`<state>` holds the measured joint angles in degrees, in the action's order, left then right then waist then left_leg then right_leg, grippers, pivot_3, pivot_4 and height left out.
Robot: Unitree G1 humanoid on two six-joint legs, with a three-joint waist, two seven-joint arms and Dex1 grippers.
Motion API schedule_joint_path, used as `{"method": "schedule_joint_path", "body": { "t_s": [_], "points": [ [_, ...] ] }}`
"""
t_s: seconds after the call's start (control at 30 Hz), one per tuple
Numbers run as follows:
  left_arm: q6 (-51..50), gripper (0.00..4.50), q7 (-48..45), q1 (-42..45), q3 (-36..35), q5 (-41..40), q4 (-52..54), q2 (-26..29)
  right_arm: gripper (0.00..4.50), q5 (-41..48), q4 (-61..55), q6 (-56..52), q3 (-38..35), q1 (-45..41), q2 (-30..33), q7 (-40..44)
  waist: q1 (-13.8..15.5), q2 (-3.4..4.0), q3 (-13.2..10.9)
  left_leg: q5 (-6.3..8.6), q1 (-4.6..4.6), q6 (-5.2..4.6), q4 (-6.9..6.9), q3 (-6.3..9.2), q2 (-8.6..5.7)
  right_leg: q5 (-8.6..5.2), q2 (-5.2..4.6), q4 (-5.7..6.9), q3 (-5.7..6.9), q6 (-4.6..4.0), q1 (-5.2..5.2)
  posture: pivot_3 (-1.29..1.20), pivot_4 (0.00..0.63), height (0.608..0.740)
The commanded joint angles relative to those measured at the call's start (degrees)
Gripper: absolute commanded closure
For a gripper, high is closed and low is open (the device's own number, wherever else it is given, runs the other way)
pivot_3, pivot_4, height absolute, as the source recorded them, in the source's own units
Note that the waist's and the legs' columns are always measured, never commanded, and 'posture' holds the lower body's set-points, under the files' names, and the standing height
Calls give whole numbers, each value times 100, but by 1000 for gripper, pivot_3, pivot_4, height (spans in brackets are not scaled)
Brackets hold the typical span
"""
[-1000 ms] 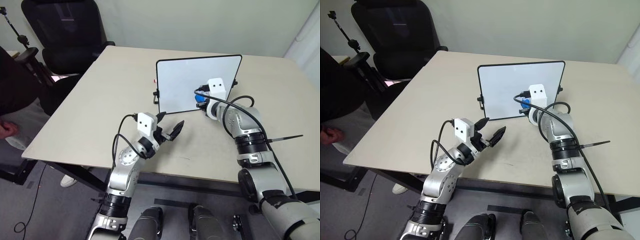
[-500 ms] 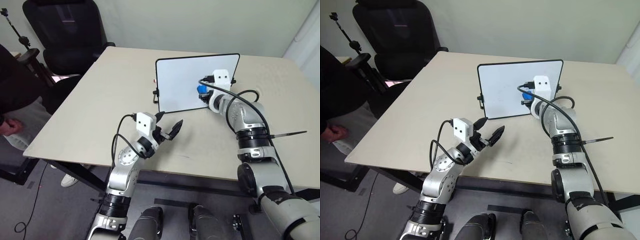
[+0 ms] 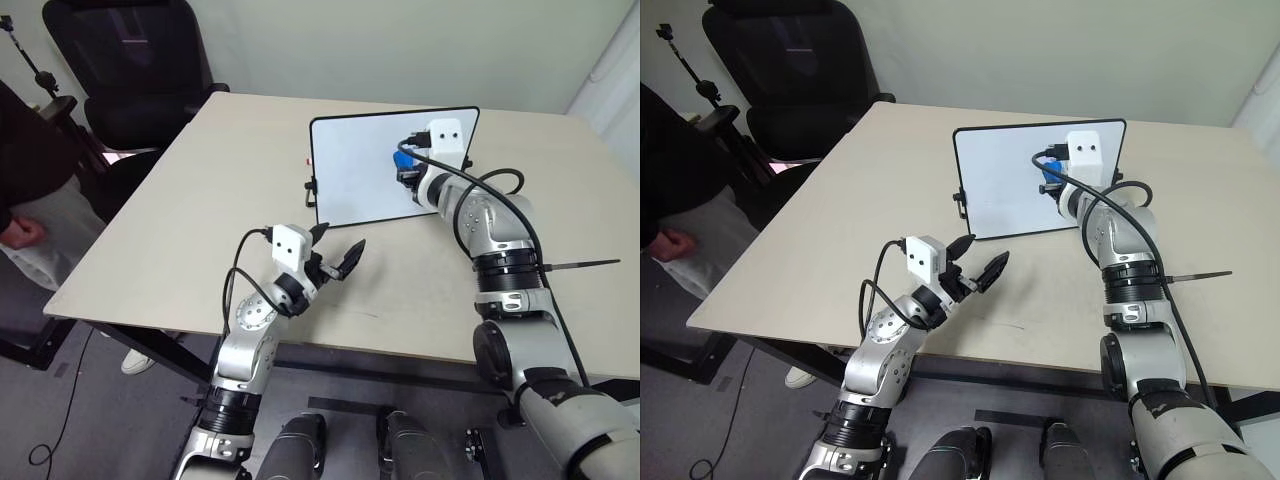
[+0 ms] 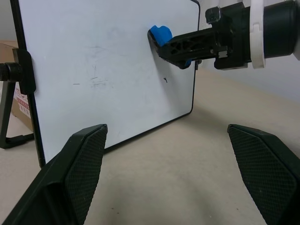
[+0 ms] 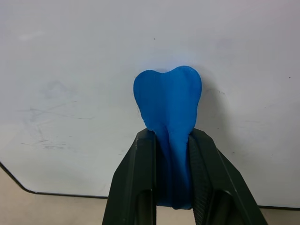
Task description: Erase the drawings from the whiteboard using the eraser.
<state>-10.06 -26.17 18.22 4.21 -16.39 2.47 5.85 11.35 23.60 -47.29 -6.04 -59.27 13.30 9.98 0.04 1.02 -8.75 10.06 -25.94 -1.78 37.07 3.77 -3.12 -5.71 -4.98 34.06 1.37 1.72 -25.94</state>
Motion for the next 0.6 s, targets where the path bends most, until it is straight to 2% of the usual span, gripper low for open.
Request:
{"method": "schedule_joint_path", "body": {
  "t_s": [0.03,0.33,0.6],
  "points": [
    [94,0,8,36,-28,-9,233,1,3793,-128,381,-2,61,78,-17,-52,0,0,0,0,3,0,0,0,0,0,0,0,0,0,2,0,150,740],
    [64,0,37,0,-28,-18,328,14,3793,-196,657,199,412,316,-220,220,12,3,-2,0,-5,0,-4,0,4,0,0,1,0,0,-3,0,150,740],
    [28,0,66,-51,-36,-31,414,17,3793,-67,675,490,-134,-47,-22,2,55,3,-2,-3,-19,0,-3,0,3,3,0,-4,0,-5,-5,0,150,740]
  ]
}}
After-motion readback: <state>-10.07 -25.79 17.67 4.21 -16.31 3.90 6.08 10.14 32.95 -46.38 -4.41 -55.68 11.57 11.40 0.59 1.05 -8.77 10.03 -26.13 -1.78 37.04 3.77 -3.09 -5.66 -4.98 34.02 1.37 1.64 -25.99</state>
